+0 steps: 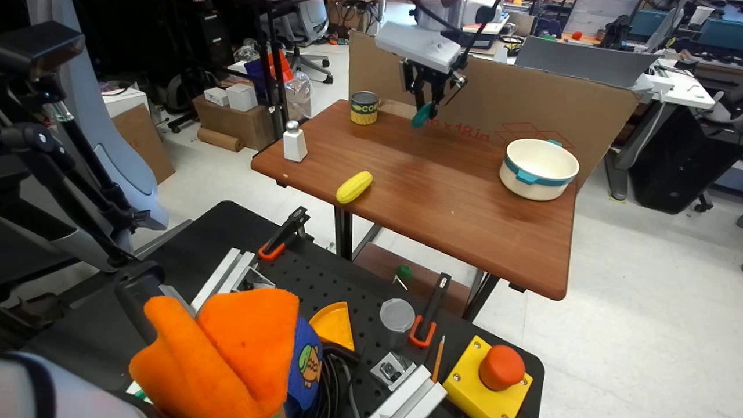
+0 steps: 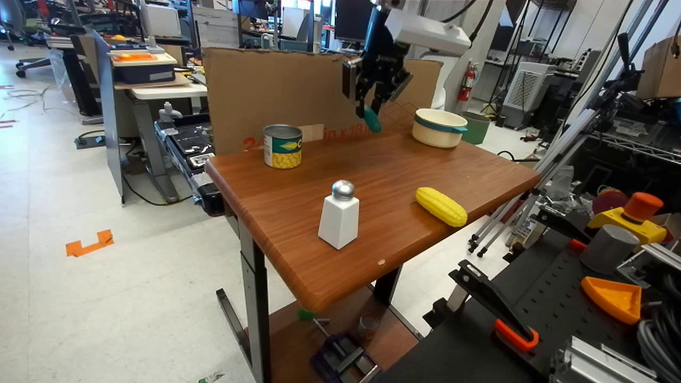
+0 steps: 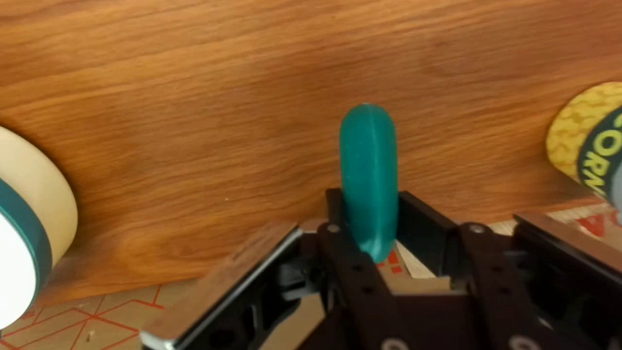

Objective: Move the green object midway between the can and the bowl

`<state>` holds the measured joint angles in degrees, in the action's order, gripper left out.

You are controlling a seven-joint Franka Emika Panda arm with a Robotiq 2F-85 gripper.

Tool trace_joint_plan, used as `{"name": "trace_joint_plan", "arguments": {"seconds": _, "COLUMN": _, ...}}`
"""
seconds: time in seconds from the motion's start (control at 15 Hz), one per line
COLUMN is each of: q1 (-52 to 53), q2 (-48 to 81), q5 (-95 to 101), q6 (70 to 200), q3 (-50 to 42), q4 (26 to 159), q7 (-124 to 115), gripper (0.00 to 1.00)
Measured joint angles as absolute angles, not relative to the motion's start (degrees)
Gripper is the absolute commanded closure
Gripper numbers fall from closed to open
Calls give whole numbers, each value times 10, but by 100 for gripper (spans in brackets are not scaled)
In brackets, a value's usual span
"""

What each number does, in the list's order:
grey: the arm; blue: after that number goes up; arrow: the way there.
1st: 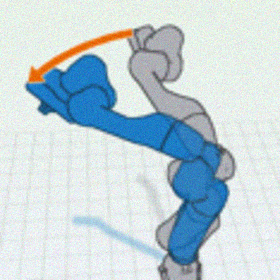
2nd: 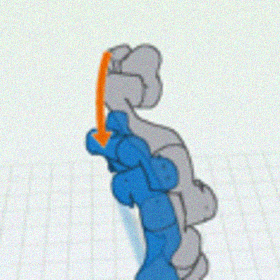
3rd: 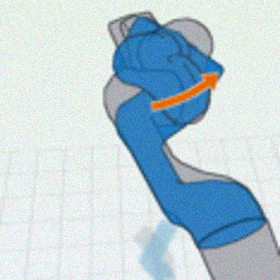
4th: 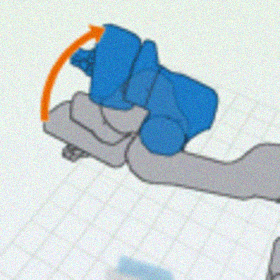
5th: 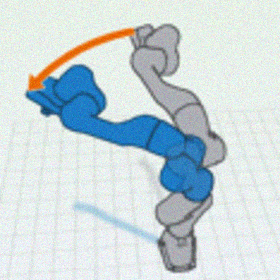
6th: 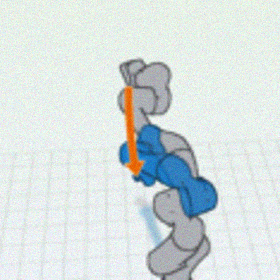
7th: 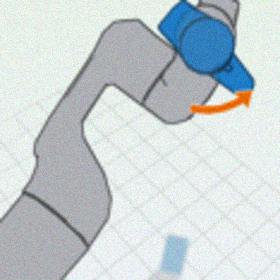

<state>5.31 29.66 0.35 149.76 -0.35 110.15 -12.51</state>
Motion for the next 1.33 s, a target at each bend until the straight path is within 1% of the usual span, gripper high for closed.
{"name": "trace_joint_plan", "arguments": {"seconds": 0.33, "q1": 73, "q2": 386, "q5": 18, "q6": 1496, "q3": -28, "q4": 1052, "q7": -136, "gripper": 86}}
{"name": "trace_joint_plan", "arguments": {"seconds": 0.47, "q1": 79, "q2": 389, "q5": 20, "q6": 1483, "q3": -32, "q4": 1042, "q7": -138, "gripper": 86}}
{"name": "trace_joint_plan", "arguments": {"seconds": 0.53, "q1": 79, "q2": 390, "q5": 20, "q6": 1478, "q3": -32, "q4": 1039, "q7": -138, "gripper": 36}}
{"name": "trace_joint_plan", "arguments": {"seconds": 0.6, "q1": 79, "q2": 390, "q5": 20, "q6": 1474, "q3": -32, "q4": 1037, "q7": -136, "gripper": 35}}
{"name": "trace_joint_plan", "arguments": {"seconds": 0.87, "q1": 76, "q2": 380, "q5": 20, "q6": 1451, "q3": -31, "q4": 1051, "q7": -113, "gripper": 10}}
{"name": "trace_joint_plan", "arguments": {"seconds": 0.93, "q1": 73, "q2": 371, "q5": 20, "q6": 1449, "q3": -29, "q4": 1066, "q7": -97, "gripper": 3}}
{"name": "trace_joint_plan", "arguments": {"seconds": 1.13, "q1": 53, "q2": 315, "q5": 20, "q6": 1456, "q3": -11, "q4": 1146, "q7": -15, "gripper": 0}}
{"name": "trace_joint_plan", "arguments": {"seconds": 1.2, "q1": 44, "q2": 288, "q5": 20, "q6": 1460, "q3": -5, "q4": 1177, "q7": 13, "gripper": 3}}
{"name": "trace_joint_plan", "arguments": {"seconds": 1.27, "q1": 37, "q2": 261, "q5": 20, "q6": 1461, "q3": -1, "q4": 1208, "q7": 38, "gripper": 0}}
{"name": "trace_joint_plan", "arguments": {"seconds": 1.33, "q1": 30, "q2": 236, "q5": 20, "q6": 1461, "q3": 2, "q4": 1236, "q7": 54, "gripper": 0}}
